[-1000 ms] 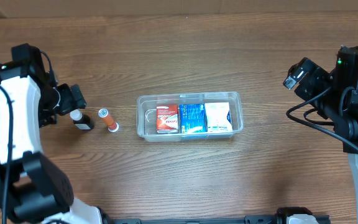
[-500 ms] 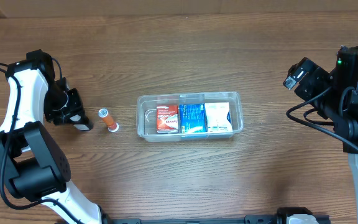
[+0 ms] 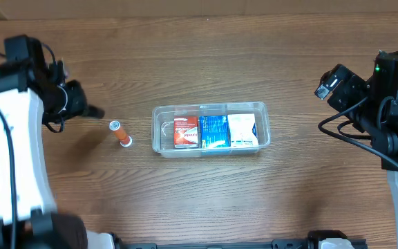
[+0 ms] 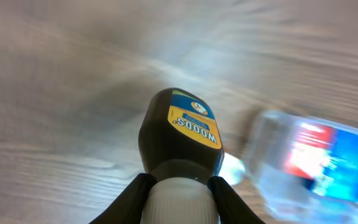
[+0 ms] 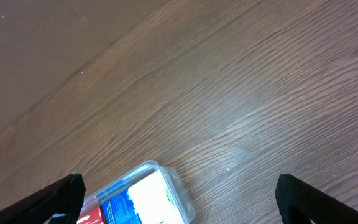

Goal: Pack container
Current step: 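Reach the left gripper to the dark brown bottle and grasp it, then carry the brown bottle right and set it upright in the container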

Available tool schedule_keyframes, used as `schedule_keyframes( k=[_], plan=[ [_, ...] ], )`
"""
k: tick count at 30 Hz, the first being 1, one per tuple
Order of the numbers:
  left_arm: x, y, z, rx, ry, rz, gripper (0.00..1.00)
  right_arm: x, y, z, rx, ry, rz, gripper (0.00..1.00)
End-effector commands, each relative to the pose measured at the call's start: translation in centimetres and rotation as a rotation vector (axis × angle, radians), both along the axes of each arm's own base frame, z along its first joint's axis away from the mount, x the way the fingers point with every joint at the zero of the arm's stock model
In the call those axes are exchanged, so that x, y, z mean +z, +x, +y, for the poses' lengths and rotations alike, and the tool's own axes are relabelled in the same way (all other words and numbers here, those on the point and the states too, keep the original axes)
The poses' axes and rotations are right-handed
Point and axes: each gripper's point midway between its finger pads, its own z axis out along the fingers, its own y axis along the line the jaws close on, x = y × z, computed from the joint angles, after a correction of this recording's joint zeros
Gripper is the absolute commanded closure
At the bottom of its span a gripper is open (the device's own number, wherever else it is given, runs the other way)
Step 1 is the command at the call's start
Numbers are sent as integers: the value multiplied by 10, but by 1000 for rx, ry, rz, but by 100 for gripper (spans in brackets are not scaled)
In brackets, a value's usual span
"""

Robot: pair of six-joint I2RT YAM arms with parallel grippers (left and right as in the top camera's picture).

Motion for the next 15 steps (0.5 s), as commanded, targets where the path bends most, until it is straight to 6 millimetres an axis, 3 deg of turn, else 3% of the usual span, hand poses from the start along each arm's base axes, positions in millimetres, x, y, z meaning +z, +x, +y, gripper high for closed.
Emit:
schedule_keyframes(
  k=[1, 4, 7, 11, 15],
  plan=[
    [66, -9, -50, -151, -10, -205, 77, 7, 1, 0, 1, -1, -22, 0],
    [81, -21, -97, -313, -10, -257, 77, 7, 1, 0, 2, -1, -22, 0],
    [70, -25, -129, -423, 22, -221, 76, 7, 1, 0, 2, -1, -22, 0],
    [34, -20, -152, -487, 62, -108, 73, 7, 1, 0, 2, -1, -22, 0],
    [-22, -11, -168, -422, 36, 65, 77, 7, 1, 0, 1, -1, -22, 0]
  ],
)
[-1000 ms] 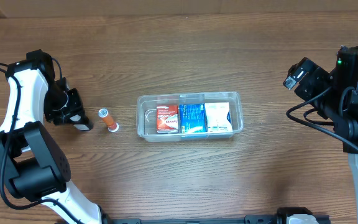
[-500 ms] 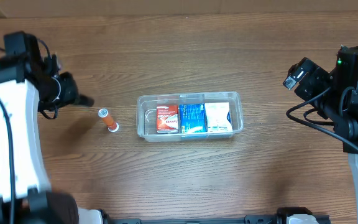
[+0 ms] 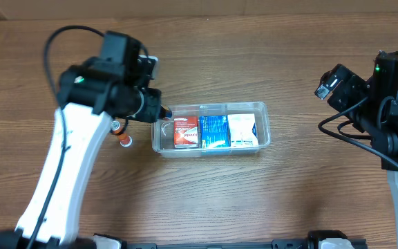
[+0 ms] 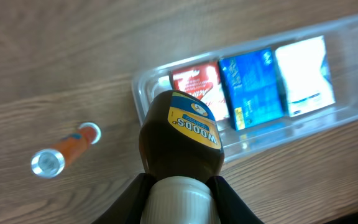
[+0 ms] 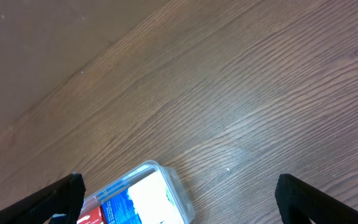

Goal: Pack container
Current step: 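Carry the brown bottle right and set it upright in the container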

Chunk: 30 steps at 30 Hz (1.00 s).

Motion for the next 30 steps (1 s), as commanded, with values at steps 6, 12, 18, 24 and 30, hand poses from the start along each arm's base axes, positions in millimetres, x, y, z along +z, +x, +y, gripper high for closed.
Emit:
schedule_keyframes(
  k=[6, 12, 18, 24, 30],
  plan=[
    [-79, 30, -19, 187, 22, 183, 75, 7, 1, 0, 1, 0, -22, 0],
    [-111, 34, -8, 208, 132, 240, 74, 7, 1, 0, 2, -1, -22, 0],
    [-116, 43, 2, 147, 219, 194, 74, 7, 1, 0, 2, -1, -22, 0],
    [-116, 47, -1, -15, 237, 168, 69, 7, 1, 0, 1, 0, -22, 0],
    [-116, 48, -16, -238, 191, 140, 66, 7, 1, 0, 2, -1, -22, 0]
  ],
)
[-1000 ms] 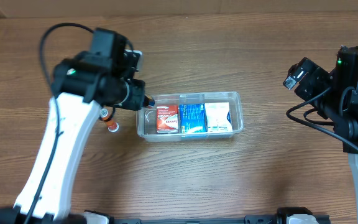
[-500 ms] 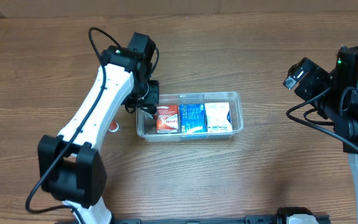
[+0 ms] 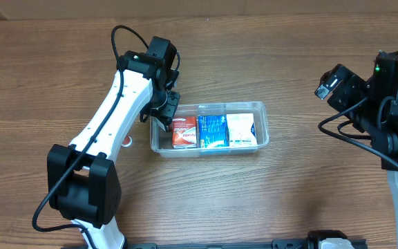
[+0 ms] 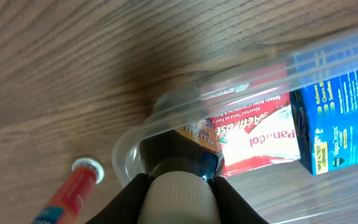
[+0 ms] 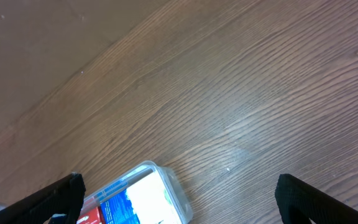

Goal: Pack container
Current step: 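Carry the brown bottle right and set it upright in the container, then move the left gripper back and grasp the orange tube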

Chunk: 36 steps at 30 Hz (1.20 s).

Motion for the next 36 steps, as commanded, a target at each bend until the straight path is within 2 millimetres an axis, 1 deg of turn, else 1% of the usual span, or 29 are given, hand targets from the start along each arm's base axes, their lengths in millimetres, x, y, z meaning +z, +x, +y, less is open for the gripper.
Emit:
schedule_keyframes(
  k=[1, 5, 9, 12, 14, 16, 18, 19, 20, 21, 22, 23, 24, 25, 28, 30, 31, 33, 35, 36],
  plan=[
    [4, 4, -10, -192, -34, -24, 64, 7, 1, 0, 2, -1, -22, 0],
    [4, 5, -12, -281, -35, -34, 63, 7, 1, 0, 2, -1, -22, 0],
    [5, 3, -18, -275, -70, -26, 61, 7, 1, 0, 2, -1, -22, 0],
    [4, 2, -17, -187, -77, -15, 61, 7, 1, 0, 2, -1, -22, 0],
    [4, 1, -15, -104, -82, -2, 65, 7, 1, 0, 2, -1, -22, 0],
    [5, 0, -13, -23, -82, 6, 62, 7, 1, 0, 2, -1, -22, 0],
    [14, -1, -11, 39, -88, -3, 62, 7, 1, 0, 2, -1, -22, 0],
    [24, 0, -8, 66, -98, -26, 62, 7, 1, 0, 2, -1, -22, 0],
    [37, 2, -3, 98, -112, -55, 59, 7, 1, 0, 2, -1, -22, 0],
    [52, 4, 3, 128, -127, -94, 53, 7, 1, 0, 2, -1, -22, 0],
    [65, 5, 10, 152, -138, -129, 40, 7, 1, 0, 2, -1, -22, 0],
    [83, 5, 23, 191, -152, -175, 28, 7, 1, 0, 2, -1, -22, 0],
    [104, 2, 45, 252, -165, -225, 18, 7, 1, 0, 2, -1, -22, 0],
    [111, -1, 56, 280, -166, -241, 14, 7, 1, 0, 2, -1, -22, 0],
    [124, -15, 92, 375, -153, -244, 12, 7, 1, 0, 2, -1, -22, 0],
    [121, -30, 116, 450, -134, -194, 12, 7, 1, 0, 2, -1, -22, 0],
    [117, -36, 125, 478, -129, -163, 13, 7, 1, 0, 2, -1, -22, 0],
    [108, -42, 132, 494, -116, -120, 13, 7, 1, 0, 2, -1, -22, 0],
    [100, -44, 133, 487, -109, -93, 14, 7, 1, 0, 2, -1, -22, 0],
    [96, -43, 132, 485, -106, -78, 17, 7, 1, 0, 2, -1, -22, 0]
  ],
)
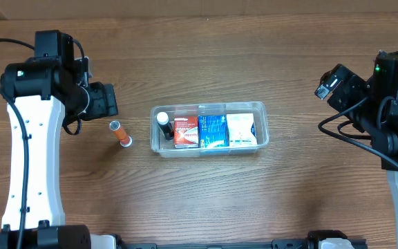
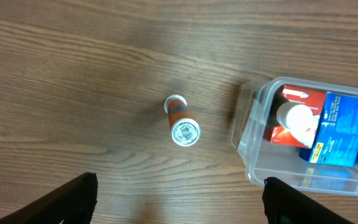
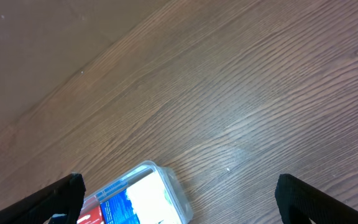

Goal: Pack container
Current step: 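Move the left gripper back and grasp the orange tube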

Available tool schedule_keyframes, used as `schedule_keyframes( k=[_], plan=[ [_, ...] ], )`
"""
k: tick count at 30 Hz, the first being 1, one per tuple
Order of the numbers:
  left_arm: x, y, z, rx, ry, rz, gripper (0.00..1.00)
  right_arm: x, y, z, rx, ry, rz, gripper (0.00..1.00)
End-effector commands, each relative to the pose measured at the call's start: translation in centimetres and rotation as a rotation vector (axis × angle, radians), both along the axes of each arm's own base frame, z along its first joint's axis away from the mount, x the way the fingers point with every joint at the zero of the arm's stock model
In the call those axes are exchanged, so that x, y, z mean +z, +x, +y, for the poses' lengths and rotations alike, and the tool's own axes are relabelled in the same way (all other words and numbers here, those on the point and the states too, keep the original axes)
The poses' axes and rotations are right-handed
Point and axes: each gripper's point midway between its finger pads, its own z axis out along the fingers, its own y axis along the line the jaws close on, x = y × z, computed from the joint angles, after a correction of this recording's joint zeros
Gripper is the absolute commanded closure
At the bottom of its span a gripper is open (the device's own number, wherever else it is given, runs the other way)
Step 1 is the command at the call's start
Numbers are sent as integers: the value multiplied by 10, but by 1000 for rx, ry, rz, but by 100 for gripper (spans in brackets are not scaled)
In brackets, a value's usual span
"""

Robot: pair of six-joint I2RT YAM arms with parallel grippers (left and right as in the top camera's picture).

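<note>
The clear plastic container [image 1: 209,105] sits mid-table holding a red box [image 1: 185,131], a blue box [image 1: 213,131] and a white box [image 1: 243,130]. A dark bottle with a white cap [image 1: 163,124] stands upright in its left end, its cap also showing in the left wrist view [image 2: 294,116]. An orange tube [image 1: 121,133] lies on the table left of the container [image 2: 244,134]. My left gripper [image 2: 178,180] hangs open and empty over the wood near the tube [image 2: 180,121]. My right gripper [image 3: 179,180] is open and empty, far right of the container [image 3: 176,186].
Bare wooden tabletop surrounds the container on all sides. My right arm [image 1: 365,104] stays at the table's right edge, my left arm [image 1: 33,138] along the left side.
My left gripper has let go of the dark bottle, which now stands in the container's left end. The gripper is open and has moved left, over the table by the orange tube.
My left gripper held the dark bottle at the table's left side, then over the container's left end, then down inside it beside the red box. Now the bottle stands there and the gripper is back at the left, open. The right arm never moved.
</note>
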Motion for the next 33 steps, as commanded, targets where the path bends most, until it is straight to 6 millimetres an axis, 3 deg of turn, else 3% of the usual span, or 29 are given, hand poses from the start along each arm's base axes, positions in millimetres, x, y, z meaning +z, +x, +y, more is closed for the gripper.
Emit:
schedule_keyframes(
  k=[1, 2, 6, 9, 12, 18, 24, 33],
  plan=[
    [-20, 1, -1, -11, -9, 66, 23, 7, 1, 0, 1, -1, -22, 0],
    [-26, 3, -1, -18, -8, 81, 30, 7, 1, 0, 1, -1, -22, 0],
    [-53, 9, -1, -21, -13, 168, 33, 7, 1, 0, 2, -1, -22, 0],
    [-77, 14, -9, -60, -27, 240, 40, 7, 1, 0, 2, -1, -22, 0],
    [-97, 14, -21, -115, -13, 310, 39, 7, 1, 0, 1, -1, -22, 0],
    [-109, 13, -29, -129, -12, 349, 39, 7, 1, 0, 1, -1, -22, 0],
    [-125, -7, -19, -122, 35, 430, 39, 7, 1, 0, 2, -1, -22, 0],
    [-131, 1, -19, -101, 37, 394, 61, 7, 1, 0, 2, -1, -22, 0]
  ],
)
